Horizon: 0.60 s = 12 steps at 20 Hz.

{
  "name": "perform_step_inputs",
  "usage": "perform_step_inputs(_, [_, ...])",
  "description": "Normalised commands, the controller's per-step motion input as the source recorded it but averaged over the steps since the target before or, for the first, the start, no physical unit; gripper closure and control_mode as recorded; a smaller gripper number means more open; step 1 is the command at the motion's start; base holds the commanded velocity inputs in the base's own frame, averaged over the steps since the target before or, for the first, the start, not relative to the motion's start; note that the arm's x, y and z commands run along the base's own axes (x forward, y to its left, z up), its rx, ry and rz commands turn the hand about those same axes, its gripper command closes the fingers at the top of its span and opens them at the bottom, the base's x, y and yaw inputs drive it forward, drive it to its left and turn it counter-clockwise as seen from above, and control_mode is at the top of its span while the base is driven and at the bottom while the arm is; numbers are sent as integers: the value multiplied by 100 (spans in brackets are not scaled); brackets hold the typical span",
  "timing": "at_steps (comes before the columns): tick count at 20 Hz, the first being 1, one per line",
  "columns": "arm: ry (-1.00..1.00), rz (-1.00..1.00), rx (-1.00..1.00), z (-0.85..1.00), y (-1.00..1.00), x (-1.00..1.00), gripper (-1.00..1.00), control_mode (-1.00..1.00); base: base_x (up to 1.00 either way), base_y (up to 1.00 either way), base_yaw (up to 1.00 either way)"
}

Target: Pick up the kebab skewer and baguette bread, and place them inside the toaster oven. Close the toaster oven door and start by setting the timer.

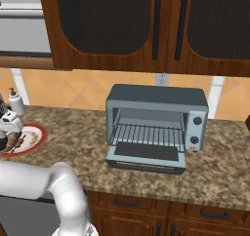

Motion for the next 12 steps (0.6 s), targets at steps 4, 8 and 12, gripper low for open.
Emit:
perform_step_inputs(4, [0, -2, 0, -20, 0, 2, -100, -100, 0, 0, 0])
perform_step_inputs(8, [0, 0, 0, -2, -1, 0, -100, -100, 0, 0, 0])
perform_step_inputs(12, [-1, 0, 1, -16, -14, 0, -100, -100, 0, 0, 0])
